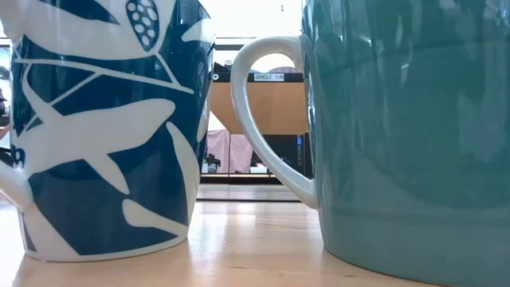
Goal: Place coffee mugs
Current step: Put the white and blue mug on the shelf
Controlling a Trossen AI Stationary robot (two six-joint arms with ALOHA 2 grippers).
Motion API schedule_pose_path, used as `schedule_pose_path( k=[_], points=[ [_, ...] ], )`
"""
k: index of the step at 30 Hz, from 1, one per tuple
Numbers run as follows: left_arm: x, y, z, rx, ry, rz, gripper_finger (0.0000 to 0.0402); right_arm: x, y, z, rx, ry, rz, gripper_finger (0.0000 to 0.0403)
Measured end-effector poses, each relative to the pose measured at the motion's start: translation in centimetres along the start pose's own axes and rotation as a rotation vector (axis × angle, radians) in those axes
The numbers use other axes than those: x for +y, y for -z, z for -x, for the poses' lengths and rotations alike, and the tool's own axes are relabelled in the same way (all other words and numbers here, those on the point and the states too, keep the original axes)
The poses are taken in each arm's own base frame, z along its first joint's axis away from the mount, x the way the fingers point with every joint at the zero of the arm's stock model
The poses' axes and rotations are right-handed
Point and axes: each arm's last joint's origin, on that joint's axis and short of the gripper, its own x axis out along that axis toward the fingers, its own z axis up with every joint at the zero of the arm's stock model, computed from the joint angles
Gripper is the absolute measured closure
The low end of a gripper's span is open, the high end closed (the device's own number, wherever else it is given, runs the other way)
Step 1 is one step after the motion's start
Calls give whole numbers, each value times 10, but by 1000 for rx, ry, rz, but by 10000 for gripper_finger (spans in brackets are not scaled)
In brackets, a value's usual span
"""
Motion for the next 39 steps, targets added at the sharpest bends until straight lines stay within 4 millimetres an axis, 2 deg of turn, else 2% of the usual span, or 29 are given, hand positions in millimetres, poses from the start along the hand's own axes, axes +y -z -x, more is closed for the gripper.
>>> schedule_pose_path(
  k=[6,12,16,25,29,34,39],
  points=[
    [-35,-17,19,17,118,36,226,22,11,11,1,-32,-16,281],
    [-68,-23,44,115,154,70,226,43,30,22,62,-59,-66,281],
    [-86,-33,57,185,205,120,226,62,42,16,121,-62,-88,281],
    [-135,-77,81,346,344,175,226,105,61,-7,205,-76,-89,281],
    [-161,-87,87,418,357,200,226,114,71,-15,248,-33,-100,281],
    [-202,-98,85,523,357,217,226,116,79,-21,296,25,-130,281],
    [-246,-108,78,631,355,210,226,115,89,-16,335,108,-143,281]
  ],
)
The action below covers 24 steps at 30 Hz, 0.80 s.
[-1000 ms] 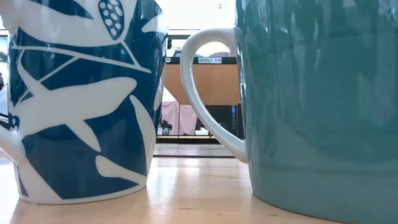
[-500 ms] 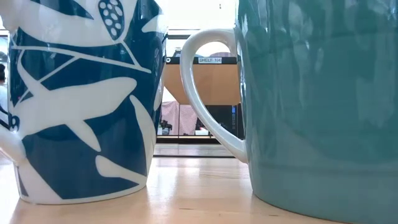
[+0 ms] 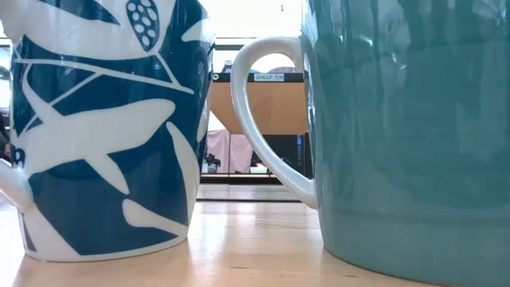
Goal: Place coffee mugs
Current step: Put the white and blue mug on the shelf
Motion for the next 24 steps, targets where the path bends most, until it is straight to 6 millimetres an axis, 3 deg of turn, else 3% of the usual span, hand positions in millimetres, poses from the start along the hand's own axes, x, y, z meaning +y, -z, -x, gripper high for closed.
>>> schedule_pose_path(
  k=[9,24],
  points=[
    [-44,-18,-32,158,-83,100,226,-6,14,5,14,108,3,281],
    [-67,-28,-87,388,-118,188,226,-14,13,5,2,193,123,281]
  ],
)
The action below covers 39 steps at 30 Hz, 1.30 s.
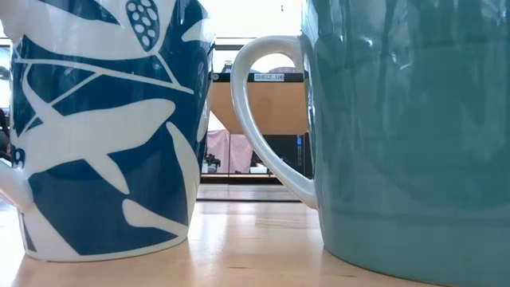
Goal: Place coffee mugs
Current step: Put the white and blue mug on the shelf
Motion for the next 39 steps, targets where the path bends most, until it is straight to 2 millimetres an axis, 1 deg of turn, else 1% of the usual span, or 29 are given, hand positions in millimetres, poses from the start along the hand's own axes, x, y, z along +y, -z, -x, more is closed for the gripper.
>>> schedule_pose_path(
  k=[6,9,14,17,19,21,24,27,28,30,32,36,39],
  points=[
    [-1,1,-14,19,-28,-4,226,0,-1,0,-23,10,14,281],
    [-2,5,-25,48,-44,-13,226,0,-1,0,-25,9,12,281],
    [-1,12,-38,109,-78,-45,226,0,-1,0,-28,4,-2,281],
    [0,14,-39,125,-91,-77,231,1,-2,0,-33,-5,-18,281],
    [1,14,-40,131,-97,-100,245,3,-3,0,-42,-21,-27,281],
    [1,15,-40,138,-96,-129,268,5,-3,0,-50,-36,-32,281],
    [1,16,-40,175,-67,-194,312,5,-4,0,-55,-46,-39,281],
    [0,17,-38,236,-15,-303,361,6,-4,1,-53,-51,-51,281],
    [0,18,-36,259,-7,-336,373,6,-4,1,-52,-56,-57,281],
    [1,17,-28,301,-8,-400,374,7,-4,1,-53,-63,-71,281],
    [1,14,-15,323,-13,-469,374,8,-4,1,-57,-73,-82,281],
    [5,5,21,373,-35,-645,367,11,-6,2,-71,-100,-101,281],
    [8,-8,50,348,-27,-771,365,13,-7,2,-72,-131,-115,281]
  ],
)
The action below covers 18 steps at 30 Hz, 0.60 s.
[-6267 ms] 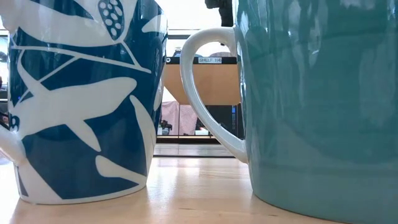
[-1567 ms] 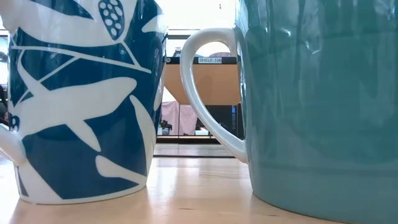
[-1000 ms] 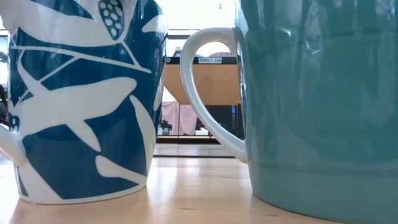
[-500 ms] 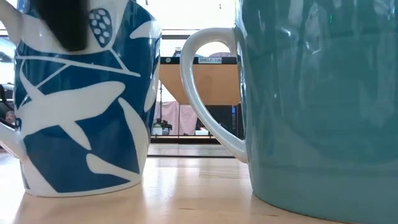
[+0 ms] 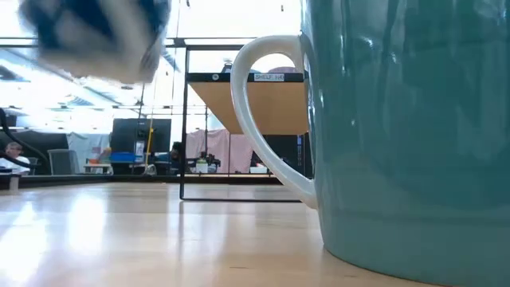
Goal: Place coffee mugs
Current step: Put the white and blue mug on the shelf
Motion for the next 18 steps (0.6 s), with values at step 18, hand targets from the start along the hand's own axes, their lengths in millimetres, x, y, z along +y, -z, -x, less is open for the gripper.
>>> schedule_pose_path(
  k=[18],
  points=[
    [131,51,107,-288,-110,-93,366,6,10,7,-53,-4,16,281]
  ],
)
